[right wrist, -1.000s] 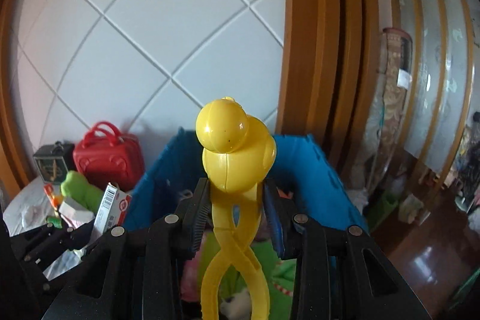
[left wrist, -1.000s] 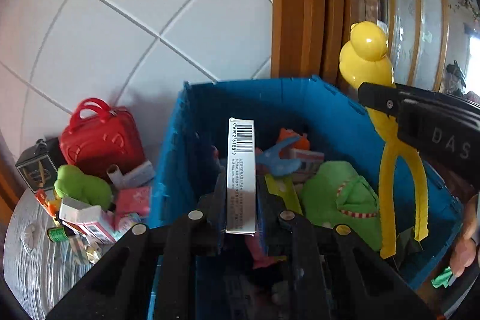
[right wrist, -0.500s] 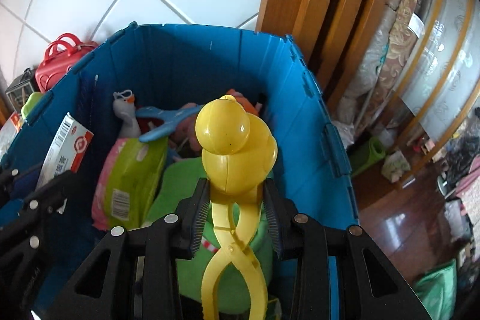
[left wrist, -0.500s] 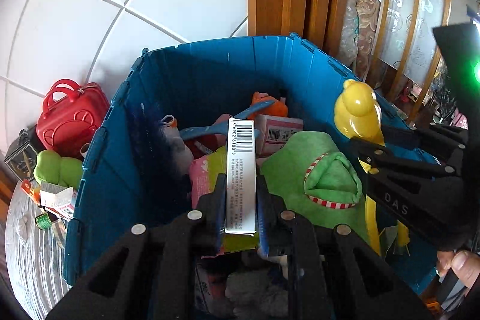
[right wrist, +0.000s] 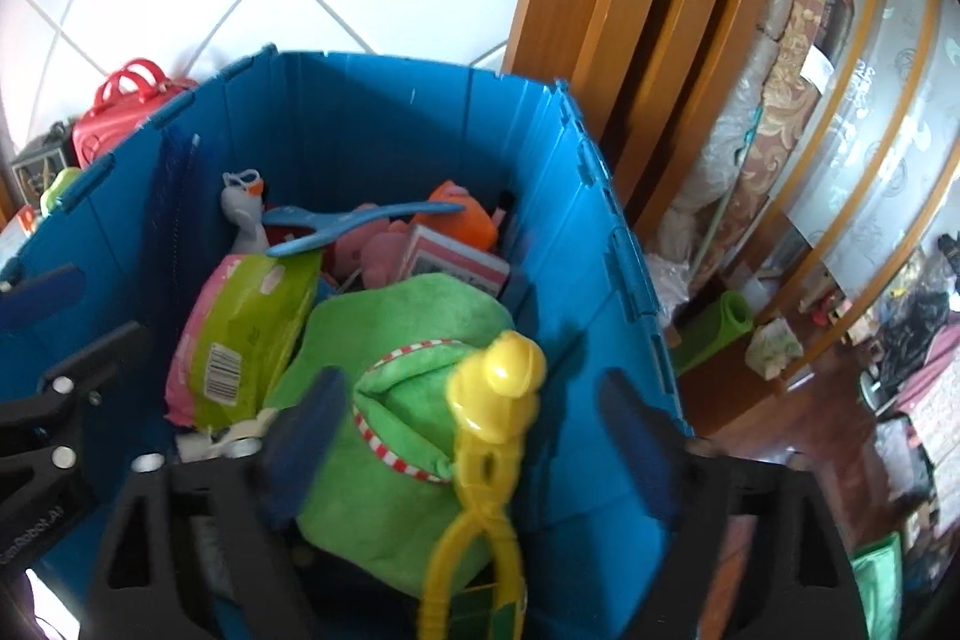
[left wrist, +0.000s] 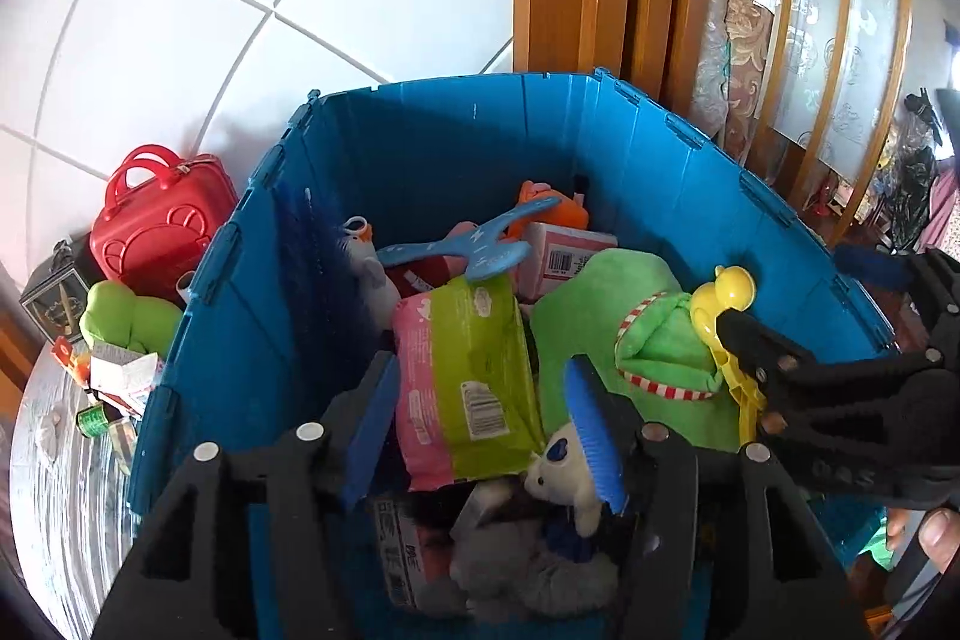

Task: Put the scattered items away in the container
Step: 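Lower the medicine box and yellow toy into the crate and open both tools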

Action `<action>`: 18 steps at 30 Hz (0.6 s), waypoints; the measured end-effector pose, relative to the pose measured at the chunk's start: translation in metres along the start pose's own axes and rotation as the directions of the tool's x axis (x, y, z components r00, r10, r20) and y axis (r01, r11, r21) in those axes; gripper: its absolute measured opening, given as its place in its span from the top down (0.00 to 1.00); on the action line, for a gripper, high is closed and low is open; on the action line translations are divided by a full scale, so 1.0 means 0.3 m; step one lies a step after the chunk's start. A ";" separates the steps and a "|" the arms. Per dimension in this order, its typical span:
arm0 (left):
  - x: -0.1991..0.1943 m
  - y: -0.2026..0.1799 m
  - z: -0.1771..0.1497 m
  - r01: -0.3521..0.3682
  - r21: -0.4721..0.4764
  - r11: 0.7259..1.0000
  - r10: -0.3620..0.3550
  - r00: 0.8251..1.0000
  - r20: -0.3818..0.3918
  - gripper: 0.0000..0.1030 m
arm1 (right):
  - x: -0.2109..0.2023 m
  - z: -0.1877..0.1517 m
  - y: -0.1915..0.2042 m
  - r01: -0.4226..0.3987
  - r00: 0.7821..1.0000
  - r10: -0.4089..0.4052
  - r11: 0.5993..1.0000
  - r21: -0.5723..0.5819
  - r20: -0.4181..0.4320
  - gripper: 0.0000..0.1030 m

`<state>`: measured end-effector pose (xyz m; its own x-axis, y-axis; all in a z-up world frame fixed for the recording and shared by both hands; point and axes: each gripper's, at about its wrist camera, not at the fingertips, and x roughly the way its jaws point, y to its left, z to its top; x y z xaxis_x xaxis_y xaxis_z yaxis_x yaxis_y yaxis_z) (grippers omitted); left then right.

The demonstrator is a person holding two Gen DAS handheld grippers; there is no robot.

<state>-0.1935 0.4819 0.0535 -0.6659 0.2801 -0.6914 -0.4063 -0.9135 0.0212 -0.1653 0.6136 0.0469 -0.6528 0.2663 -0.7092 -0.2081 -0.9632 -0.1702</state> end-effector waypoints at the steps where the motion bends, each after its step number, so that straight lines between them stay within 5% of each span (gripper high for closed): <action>1: -0.006 0.007 -0.007 0.000 -0.004 1.000 0.000 1.000 0.003 0.42 | -0.018 -0.010 0.000 -0.018 1.000 0.018 1.000 0.006 0.021 0.00; 2: -0.016 0.017 -0.016 -0.001 -0.011 1.000 0.001 1.000 0.007 0.33 | -0.032 -0.019 -0.002 -0.026 0.999 0.025 1.000 0.013 0.033 0.00; 7: -0.088 0.069 -0.051 -0.029 -0.020 0.999 0.030 0.997 0.071 0.19 | -0.079 -0.047 0.002 -0.007 0.996 0.004 0.999 0.040 0.086 0.00; 14: -0.210 0.198 -0.112 -0.096 -0.067 0.993 0.106 0.980 0.167 0.14 | -0.129 -0.059 0.091 0.033 0.989 -0.037 0.999 0.034 0.142 0.00; 18: -0.290 0.313 -0.142 -0.139 -0.121 0.983 0.163 0.963 0.213 0.14 | -0.189 -0.035 0.178 -0.058 0.975 0.053 0.998 0.018 0.216 0.00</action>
<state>-0.1471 0.3593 0.0847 -0.8408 0.1841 -0.5092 -0.2311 -0.9725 0.0300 -0.1317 0.5466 0.0708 -0.8048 0.2168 -0.5524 -0.1829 -0.9762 -0.1167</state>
